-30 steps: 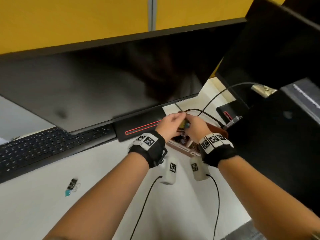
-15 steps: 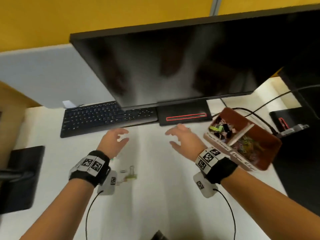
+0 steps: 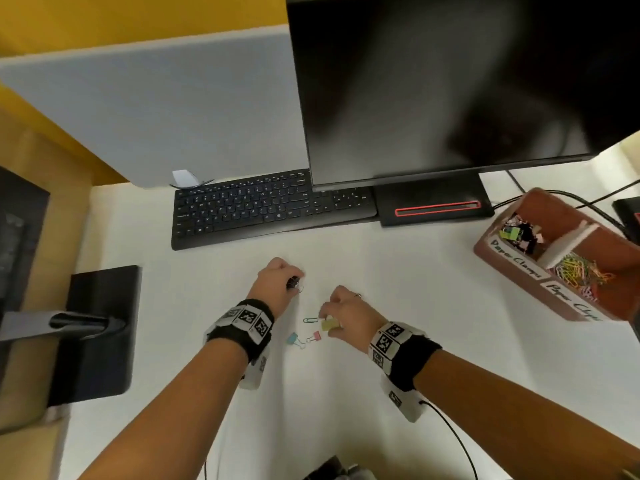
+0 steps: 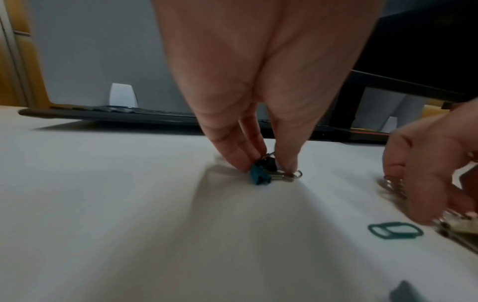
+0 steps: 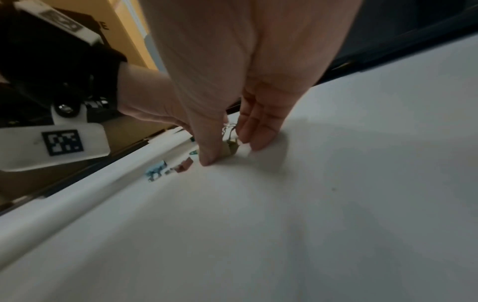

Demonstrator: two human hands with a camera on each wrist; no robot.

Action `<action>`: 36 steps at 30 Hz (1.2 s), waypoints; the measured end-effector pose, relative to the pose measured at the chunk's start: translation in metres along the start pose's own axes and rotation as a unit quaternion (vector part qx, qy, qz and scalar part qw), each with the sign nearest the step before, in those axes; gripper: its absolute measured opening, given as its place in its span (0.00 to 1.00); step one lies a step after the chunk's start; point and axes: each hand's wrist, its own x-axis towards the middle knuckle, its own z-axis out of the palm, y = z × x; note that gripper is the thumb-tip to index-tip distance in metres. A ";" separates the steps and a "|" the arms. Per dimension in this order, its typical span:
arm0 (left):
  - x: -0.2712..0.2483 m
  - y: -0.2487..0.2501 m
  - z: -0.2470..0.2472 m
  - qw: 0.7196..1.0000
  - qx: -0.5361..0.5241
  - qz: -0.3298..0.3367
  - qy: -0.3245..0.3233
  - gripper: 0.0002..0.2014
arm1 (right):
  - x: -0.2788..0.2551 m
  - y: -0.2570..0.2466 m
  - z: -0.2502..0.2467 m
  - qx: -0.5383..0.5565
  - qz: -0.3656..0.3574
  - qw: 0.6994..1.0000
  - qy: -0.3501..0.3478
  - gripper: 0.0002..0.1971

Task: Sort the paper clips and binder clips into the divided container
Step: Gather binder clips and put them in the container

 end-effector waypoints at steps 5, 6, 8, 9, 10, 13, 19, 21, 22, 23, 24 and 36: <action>0.000 -0.003 -0.006 0.998 -0.053 0.003 0.022 0.11 | -0.004 0.012 0.002 0.012 0.041 0.998 0.040 0.10; -0.001 -0.005 -0.009 0.996 -0.073 -0.004 0.041 0.10 | -0.005 0.015 0.002 0.009 0.046 0.998 0.042 0.10; -0.006 -0.011 -0.019 0.989 -0.117 -0.038 0.081 0.09 | -0.009 0.017 0.001 0.014 0.041 0.998 0.041 0.08; -0.010 -0.016 -0.025 0.983 -0.146 -0.058 0.095 0.09 | -0.011 0.016 0.001 0.019 0.032 0.999 0.035 0.07; -0.013 -0.022 -0.029 0.978 -0.169 -0.073 0.101 0.11 | -0.012 0.016 0.001 0.028 0.022 0.999 0.028 0.06; -0.026 -0.037 -0.035 0.987 -0.128 -0.062 0.072 0.16 | -0.012 0.011 0.004 0.043 -0.008 0.999 -0.003 0.10; -0.025 -0.034 -0.012 0.997 -0.069 0.045 0.007 0.17 | -0.002 -0.009 0.021 -0.004 -0.017 1.000 0.005 0.15; -0.023 -0.030 -0.004 0.998 -0.048 0.044 0.004 0.16 | 0.000 -0.012 0.025 -0.003 -0.007 1.000 0.020 0.13; -0.024 -0.028 0.000 0.998 -0.038 0.042 0.014 0.14 | 0.001 -0.012 0.026 -0.002 0.003 1.000 0.024 0.12; -0.024 -0.028 0.002 0.998 -0.029 0.039 0.026 0.12 | 0.001 -0.012 0.026 -0.006 0.010 1.000 0.024 0.11; -0.026 -0.028 0.003 0.998 -0.021 0.037 0.040 0.11 | 0.001 -0.012 0.027 -0.009 0.012 1.000 0.025 0.11; -0.056 -0.038 -0.002 0.995 -0.092 -0.009 0.031 0.02 | -0.021 0.011 0.026 0.020 0.016 0.999 0.027 0.09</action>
